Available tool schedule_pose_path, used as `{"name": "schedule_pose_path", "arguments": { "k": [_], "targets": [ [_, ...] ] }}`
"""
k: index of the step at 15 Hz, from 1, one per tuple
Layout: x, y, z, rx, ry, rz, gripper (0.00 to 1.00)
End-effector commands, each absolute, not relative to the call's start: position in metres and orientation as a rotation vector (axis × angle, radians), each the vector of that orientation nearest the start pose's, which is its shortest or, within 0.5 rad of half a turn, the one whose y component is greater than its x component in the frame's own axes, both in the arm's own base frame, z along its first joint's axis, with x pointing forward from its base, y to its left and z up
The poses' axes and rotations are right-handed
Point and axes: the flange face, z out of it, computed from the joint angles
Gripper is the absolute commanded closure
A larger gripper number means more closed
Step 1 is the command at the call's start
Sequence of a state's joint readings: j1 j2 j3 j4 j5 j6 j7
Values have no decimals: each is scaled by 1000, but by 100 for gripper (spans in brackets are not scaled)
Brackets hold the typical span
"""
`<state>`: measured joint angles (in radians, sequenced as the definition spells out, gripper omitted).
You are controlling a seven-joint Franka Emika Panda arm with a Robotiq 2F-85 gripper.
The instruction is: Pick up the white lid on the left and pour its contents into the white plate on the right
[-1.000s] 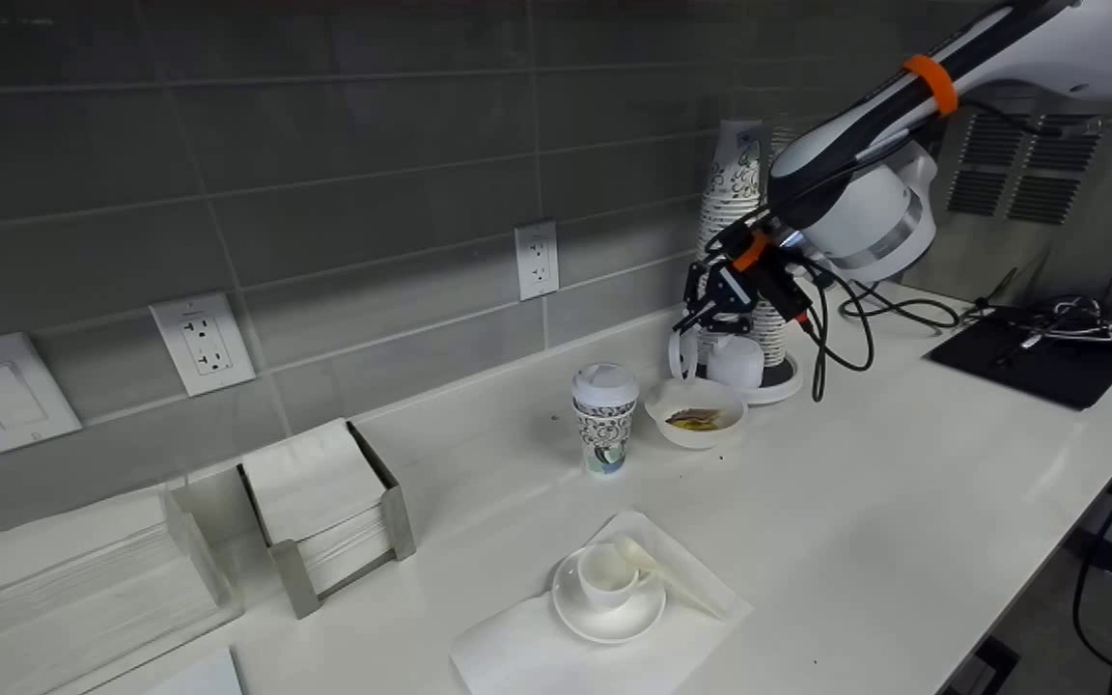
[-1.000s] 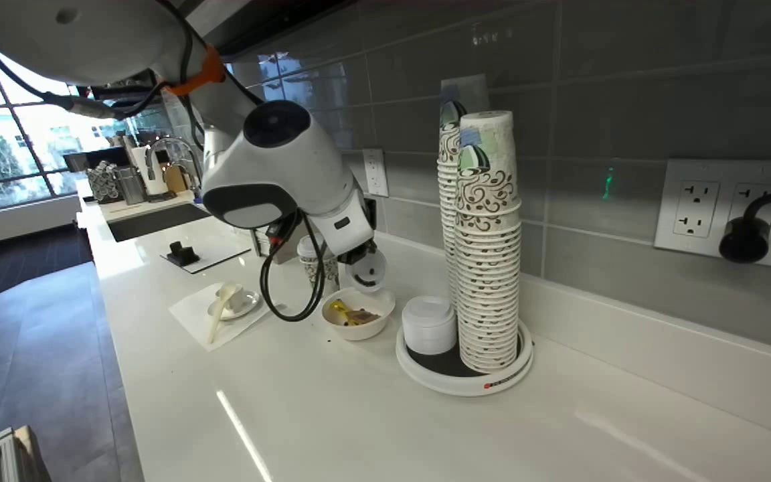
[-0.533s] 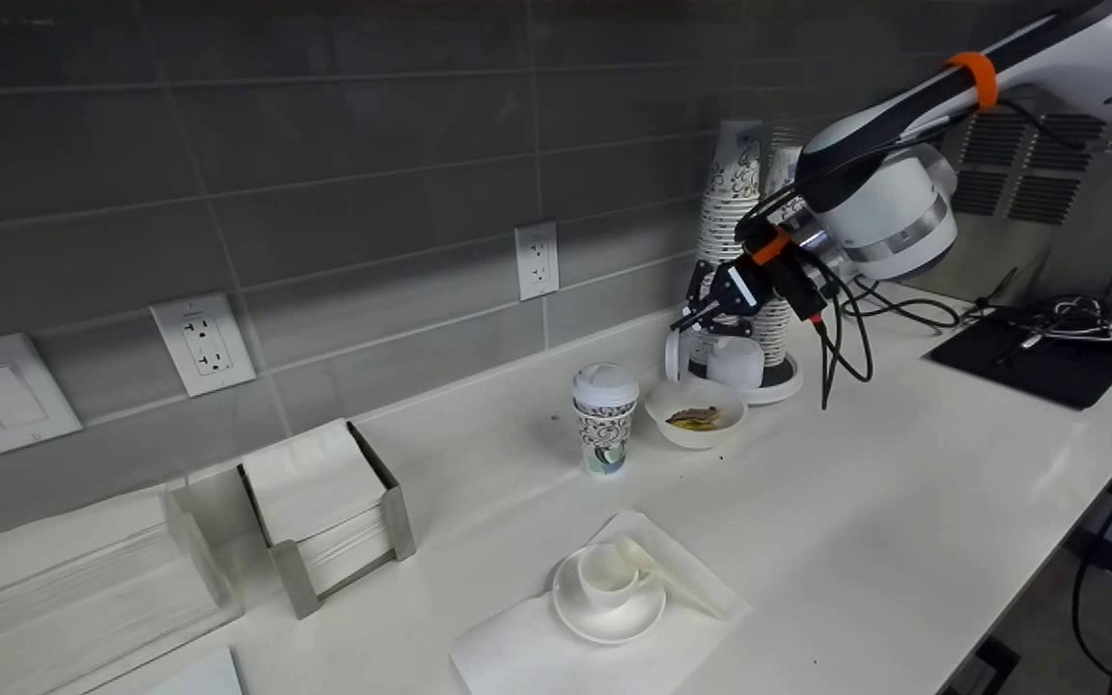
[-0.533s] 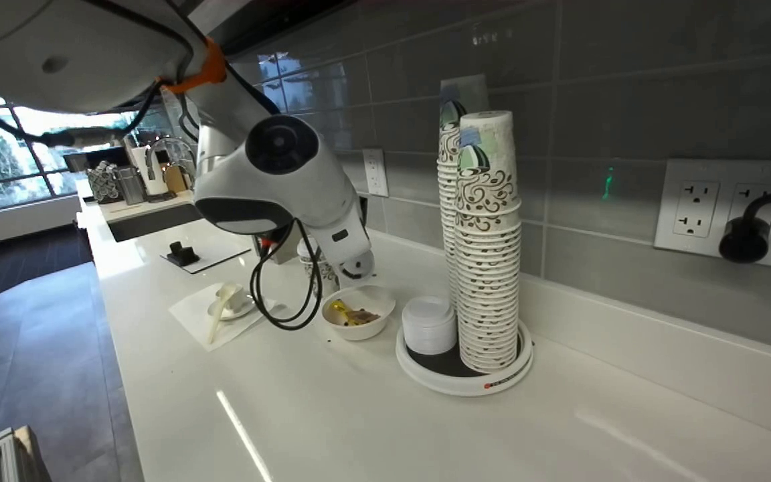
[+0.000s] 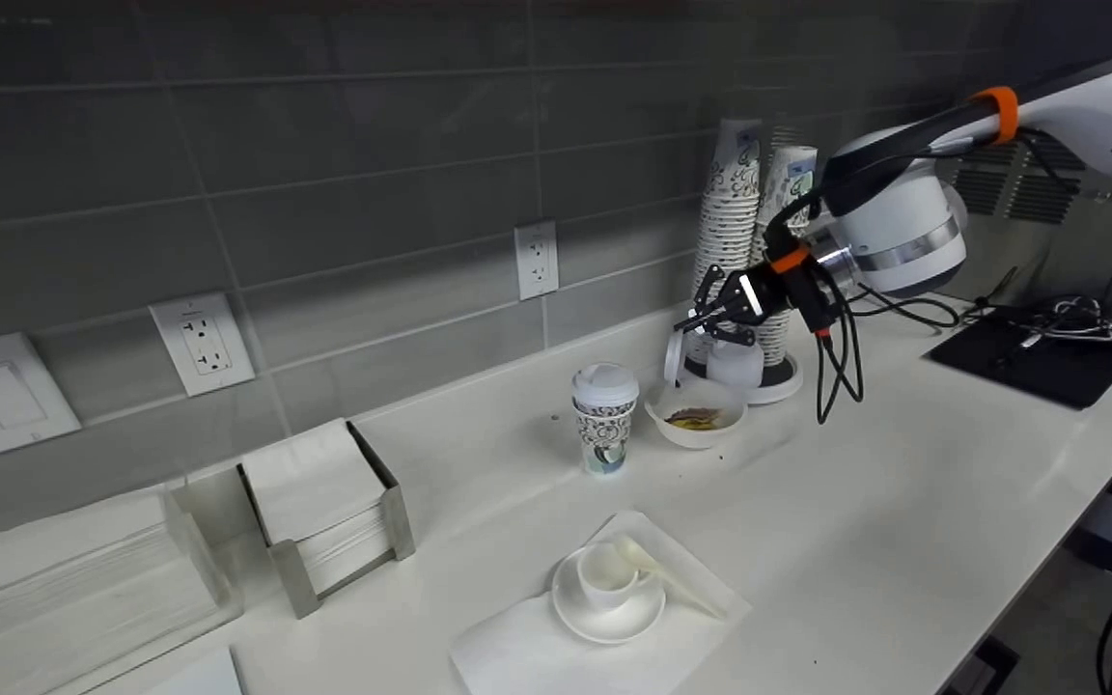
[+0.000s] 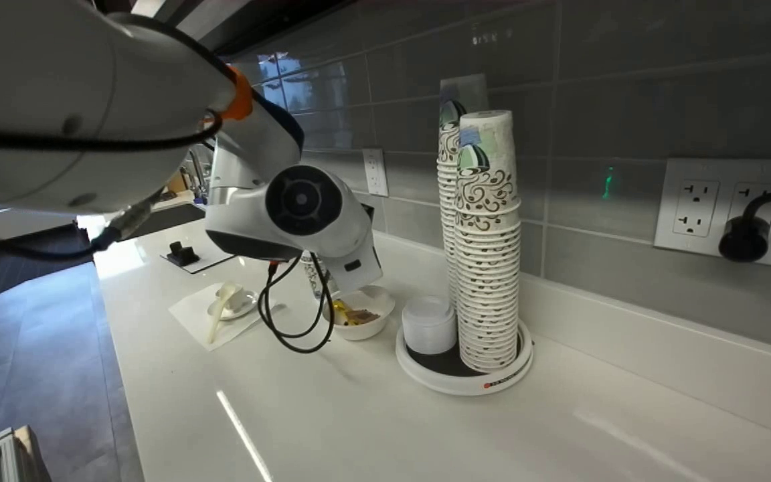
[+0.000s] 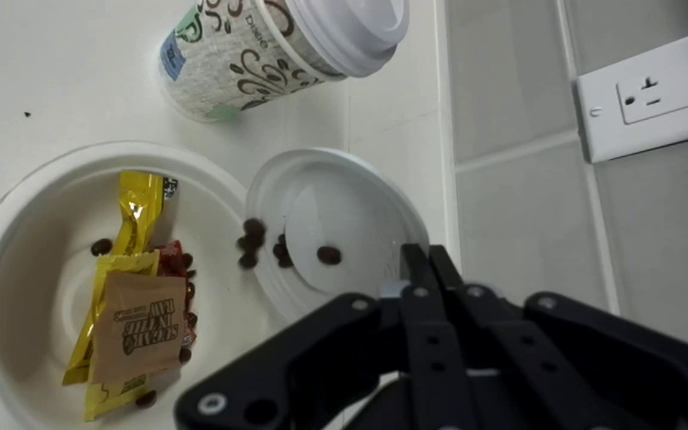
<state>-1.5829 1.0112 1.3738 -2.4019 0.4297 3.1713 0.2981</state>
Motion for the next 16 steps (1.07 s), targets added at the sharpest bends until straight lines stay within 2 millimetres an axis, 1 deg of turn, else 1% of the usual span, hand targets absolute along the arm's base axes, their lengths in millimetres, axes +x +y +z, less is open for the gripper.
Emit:
{"name": "schedule_pose_path", "arguments": {
  "k": [1, 8, 9, 10, 12, 13, 14, 15, 16],
  "targets": [
    [518, -149, 247, -1537, 1254, -309, 99],
    [522, -160, 235, -1441, 1191, -296, 99],
    [523, -162, 229, -1470, 1202, -326, 99],
    [523, -163, 232, -1423, 1193, -272, 99],
    [525, -167, 228, -1442, 1186, -301, 99],
    [525, -168, 227, -1430, 1201, -269, 99],
    [526, -170, 225, -1456, 1183, -307, 99],
    [526, -169, 227, -1416, 1193, -237, 99],
    [527, -170, 224, -1457, 1190, -282, 99]
  ]
}}
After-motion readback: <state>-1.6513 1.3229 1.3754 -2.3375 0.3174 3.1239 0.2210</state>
